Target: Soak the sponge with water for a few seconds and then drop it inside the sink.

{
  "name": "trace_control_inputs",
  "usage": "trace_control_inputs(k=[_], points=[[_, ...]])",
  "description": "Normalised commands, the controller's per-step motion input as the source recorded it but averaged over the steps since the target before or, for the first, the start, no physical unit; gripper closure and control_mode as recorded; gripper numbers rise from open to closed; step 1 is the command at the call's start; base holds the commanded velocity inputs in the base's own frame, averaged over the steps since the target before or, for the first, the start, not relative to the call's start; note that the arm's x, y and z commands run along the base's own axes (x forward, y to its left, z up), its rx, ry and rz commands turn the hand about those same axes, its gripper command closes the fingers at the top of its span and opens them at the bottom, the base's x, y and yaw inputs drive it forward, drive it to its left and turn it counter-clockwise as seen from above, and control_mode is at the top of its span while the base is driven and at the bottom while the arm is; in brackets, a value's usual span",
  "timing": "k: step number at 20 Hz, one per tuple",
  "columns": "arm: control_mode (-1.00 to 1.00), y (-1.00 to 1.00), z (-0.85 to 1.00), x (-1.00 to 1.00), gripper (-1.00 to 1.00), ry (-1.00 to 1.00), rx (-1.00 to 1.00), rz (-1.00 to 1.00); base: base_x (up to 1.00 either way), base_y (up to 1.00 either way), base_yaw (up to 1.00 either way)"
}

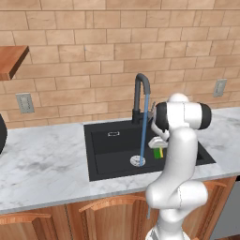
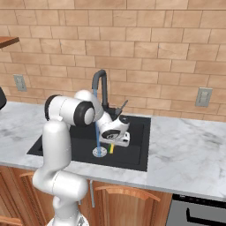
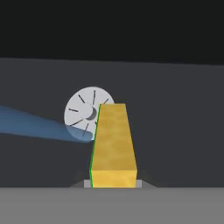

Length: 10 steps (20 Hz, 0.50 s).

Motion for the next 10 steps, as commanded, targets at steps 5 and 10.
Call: trace_control_inputs(k=[5, 10], points=[[-1.00, 0.00, -0.07, 0.03, 1.00, -0.03, -0.04, 0.00, 0.00, 0.00, 0.00], [-1.00, 0.00, -0.01, 0.00, 1.00, 0.00, -0.01, 0.00, 0.00, 0.00, 0.00]])
